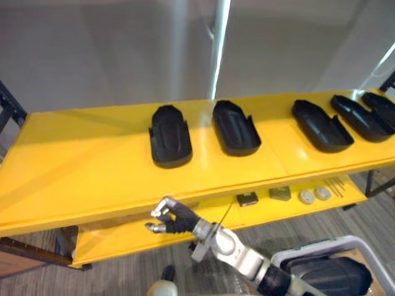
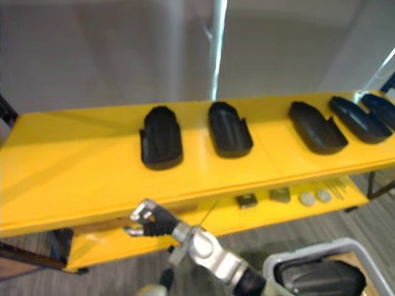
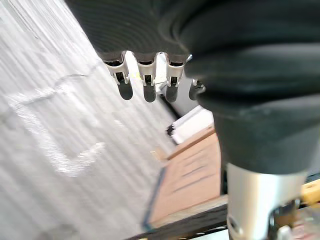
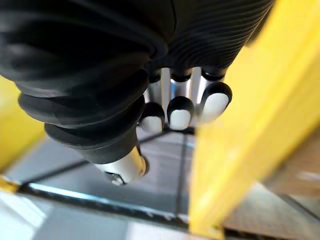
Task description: Walk over and take plastic housings, then place them on the shelf
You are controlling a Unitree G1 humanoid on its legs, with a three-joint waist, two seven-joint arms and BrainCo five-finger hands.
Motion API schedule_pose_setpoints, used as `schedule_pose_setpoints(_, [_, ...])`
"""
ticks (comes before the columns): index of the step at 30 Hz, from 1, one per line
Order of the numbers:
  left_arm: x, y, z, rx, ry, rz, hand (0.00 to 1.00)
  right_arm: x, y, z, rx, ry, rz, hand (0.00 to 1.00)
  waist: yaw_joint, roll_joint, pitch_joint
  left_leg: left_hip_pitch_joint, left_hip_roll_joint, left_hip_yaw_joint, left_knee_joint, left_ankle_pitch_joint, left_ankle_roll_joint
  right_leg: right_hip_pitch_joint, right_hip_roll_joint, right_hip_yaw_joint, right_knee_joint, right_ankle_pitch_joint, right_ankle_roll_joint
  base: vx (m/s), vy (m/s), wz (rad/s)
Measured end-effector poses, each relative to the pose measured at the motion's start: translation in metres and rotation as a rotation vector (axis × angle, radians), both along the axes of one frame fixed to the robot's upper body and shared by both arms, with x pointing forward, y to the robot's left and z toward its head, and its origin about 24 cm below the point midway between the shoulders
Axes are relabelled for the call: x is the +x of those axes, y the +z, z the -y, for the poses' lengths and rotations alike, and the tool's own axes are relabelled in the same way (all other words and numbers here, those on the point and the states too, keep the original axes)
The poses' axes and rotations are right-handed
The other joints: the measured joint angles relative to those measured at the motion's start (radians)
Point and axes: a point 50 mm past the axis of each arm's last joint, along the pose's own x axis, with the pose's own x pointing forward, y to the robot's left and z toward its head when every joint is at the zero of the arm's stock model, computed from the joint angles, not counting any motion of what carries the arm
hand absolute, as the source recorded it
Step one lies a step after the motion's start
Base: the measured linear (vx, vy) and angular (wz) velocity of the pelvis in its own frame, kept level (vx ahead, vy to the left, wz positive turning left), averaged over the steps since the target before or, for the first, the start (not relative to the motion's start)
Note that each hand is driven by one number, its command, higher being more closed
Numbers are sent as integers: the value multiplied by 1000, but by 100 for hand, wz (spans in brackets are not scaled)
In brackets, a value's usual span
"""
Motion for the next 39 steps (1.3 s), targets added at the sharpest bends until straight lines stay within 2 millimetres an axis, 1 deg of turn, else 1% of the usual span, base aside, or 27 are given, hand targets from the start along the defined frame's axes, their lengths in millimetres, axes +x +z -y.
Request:
schedule_pose_setpoints(5, [10, -4, 7, -35, -87, 11, 0, 4, -8, 3, -69, -75, -10, 100, -1, -3, 4, -10, 6, -4, 1, 2, -3, -7, 8, -5, 0, 1, -2, 7, -29, 2])
schedule_pose_setpoints(9, [16, -6, 11, -52, -123, 20, 0, 16, -8, 14, -88, -199, 22, 100, -1, -7, 6, -10, 10, -2, 1, 3, -4, -8, 12, 0, 2, 2, -3, 10, -25, -1])
schedule_pose_setpoints(12, [19, -6, 11, -56, -132, 29, 0, 36, 1, 29, -80, -336, 74, 100, -1, -7, 6, -10, 12, -2, 2, 3, -5, -7, 14, 1, 4, 3, -5, 0, 0, 0])
schedule_pose_setpoints(14, [21, -6, 12, -61, -136, 37, 0, 51, 12, 39, -63, -415, 106, 100, -1, -7, 6, -9, 13, -2, 1, 3, -5, -7, 16, 4, 4, 4, -6, 0, 0, 0])
schedule_pose_setpoints(17, [21, -7, 12, -70, -150, 42, 0, 61, 21, 46, -54, -452, 137, 100, -1, -6, 6, -9, 15, -3, 1, 4, -6, -5, 18, 6, 3, 5, -7, 0, 0, 0])
schedule_pose_setpoints(19, [22, -7, 12, -72, -155, 44, 0, 64, 24, 48, -54, -457, 150, 100, 0, -6, 7, -9, 16, -4, 0, 4, -6, -3, 20, 5, 2, 5, -8, 0, 0, 0])
schedule_pose_setpoints(23, [23, -8, 13, -81, -172, 47, 0, 67, 24, 53, -58, -455, 141, 100, 0, -3, 11, -9, 16, -15, 0, 5, -7, 3, 23, -5, 0, 4, -8, -3, -21, 6])
schedule_pose_setpoints(26, [23, -8, 12, -86, -182, 51, 0, 71, 26, 57, -55, -450, 129, 100, 0, -4, 25, -9, 19, -23, 0, 7, -10, 5, 27, -11, 2, 3, -10, -12, -16, 5])
schedule_pose_setpoints(30, [22, -9, 13, -98, -192, 44, 0, 76, 30, 58, -73, -407, 103, 100, 1, -4, 34, -10, 21, -24, 0, 7, -11, 5, 28, -13, 3, 3, -10, 0, 0, 0])
schedule_pose_setpoints(34, [26, -10, 11, -102, -215, 40, 0, 80, 21, 60, -123, -362, 40, 100, 2, -5, 33, -11, 20, -27, 0, 8, -12, 6, 28, -15, 2, 3, -10, 0, 0, 0])
schedule_pose_setpoints(38, [27, -9, 8, -95, -221, 41, 0, 86, 6, 68, -193, -387, -9, 100, 3, -6, 33, -11, 20, -29, 0, 8, -12, 7, 28, -17, 2, 3, -10, 0, 0, 0])
schedule_pose_setpoints(39, [27, -9, 8, -94, -222, 41, 0, 87, 5, 68, -197, -389, -10, 100, 3, -6, 33, -11, 20, -29, 0, 8, -12, 7, 28, -17, 2, 3, -10, 0, 0, 0])
